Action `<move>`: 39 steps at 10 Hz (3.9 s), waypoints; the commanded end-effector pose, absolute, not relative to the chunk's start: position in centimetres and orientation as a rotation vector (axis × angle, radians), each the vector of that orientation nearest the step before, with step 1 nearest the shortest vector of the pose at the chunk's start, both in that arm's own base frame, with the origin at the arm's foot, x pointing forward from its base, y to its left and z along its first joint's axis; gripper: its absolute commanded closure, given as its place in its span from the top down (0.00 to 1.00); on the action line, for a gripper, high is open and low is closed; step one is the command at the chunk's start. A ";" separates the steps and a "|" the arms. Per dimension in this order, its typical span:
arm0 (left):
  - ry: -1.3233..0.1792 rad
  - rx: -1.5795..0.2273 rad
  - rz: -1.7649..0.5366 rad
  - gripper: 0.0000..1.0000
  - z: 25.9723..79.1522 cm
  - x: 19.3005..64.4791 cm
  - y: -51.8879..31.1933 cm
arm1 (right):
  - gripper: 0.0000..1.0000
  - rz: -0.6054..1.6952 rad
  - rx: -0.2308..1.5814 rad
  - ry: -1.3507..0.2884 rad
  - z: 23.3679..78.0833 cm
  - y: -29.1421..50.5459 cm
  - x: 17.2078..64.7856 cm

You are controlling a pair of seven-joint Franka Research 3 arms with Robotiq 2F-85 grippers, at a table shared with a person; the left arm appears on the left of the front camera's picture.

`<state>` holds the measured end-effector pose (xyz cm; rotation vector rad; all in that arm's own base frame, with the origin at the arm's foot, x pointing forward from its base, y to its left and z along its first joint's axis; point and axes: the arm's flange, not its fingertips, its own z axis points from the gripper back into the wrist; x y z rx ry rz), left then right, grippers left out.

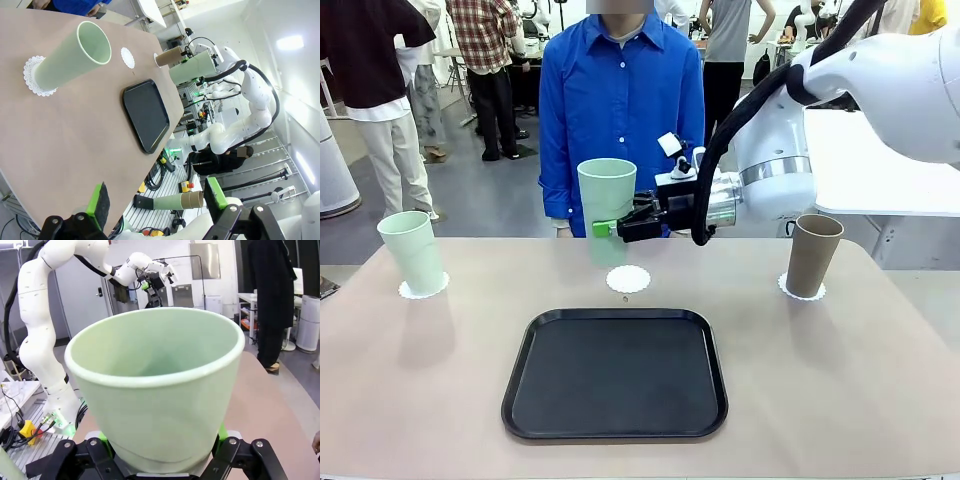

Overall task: Place coasters on the table and set cups on them.
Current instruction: Take one Reusable plastic cup from the Flat Tray and place it on a coaster set by the human.

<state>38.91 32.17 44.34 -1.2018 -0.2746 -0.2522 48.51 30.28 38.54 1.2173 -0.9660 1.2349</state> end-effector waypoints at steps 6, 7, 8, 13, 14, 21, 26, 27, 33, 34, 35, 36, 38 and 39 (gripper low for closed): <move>-0.274 -1.197 -0.248 1.00 44.5 38.8 32.2 | 0.84 1.403 1.265 -0.934 36.5 27.0 62.4; -0.274 -1.197 -0.248 1.00 44.5 38.8 32.2 | 0.84 1.407 1.274 -0.924 36.0 27.6 64.3; -0.274 -1.197 -0.248 1.00 44.5 38.8 32.2 | 0.84 1.405 1.283 -0.911 35.1 28.1 65.0; -0.274 -1.197 -0.248 1.00 44.5 38.8 32.2 | 0.84 1.397 1.265 -0.960 34.4 27.7 64.2; -0.274 -1.197 -0.248 1.00 44.5 38.8 32.2 | 0.84 1.396 1.277 -0.957 33.8 28.6 64.5; -0.274 -1.197 -0.248 1.00 44.5 38.8 32.2 | 0.84 1.544 1.296 -0.836 30.2 29.1 64.0; -0.274 -1.197 -0.248 1.00 44.5 38.8 32.2 | 0.84 1.558 1.396 -0.850 28.1 29.0 65.2; -0.274 -1.197 -0.248 1.00 44.5 38.8 32.2 | 0.84 1.564 1.395 -0.850 27.7 29.1 65.4; -0.274 -1.197 -0.248 1.00 44.5 38.8 32.2 | 0.84 1.535 1.371 -0.821 24.9 28.8 66.4; -0.274 -1.197 -0.248 1.00 44.5 38.8 32.2 | 0.84 1.530 1.365 -0.814 24.5 28.7 66.5; -0.274 -1.197 -0.248 1.00 44.5 38.8 32.2 | 0.84 1.522 1.359 -0.812 24.2 28.6 66.7; -0.274 -1.197 -0.248 1.00 44.5 38.8 32.2 | 0.84 1.515 1.357 -0.807 23.9 28.5 66.8; -0.274 -1.197 -0.248 1.00 44.5 38.8 32.2 | 0.84 1.517 1.356 -0.808 23.6 28.4 66.9; -0.274 -1.197 -0.248 1.00 44.5 38.8 32.2 | 0.90 1.522 1.358 -0.807 23.7 28.5 66.9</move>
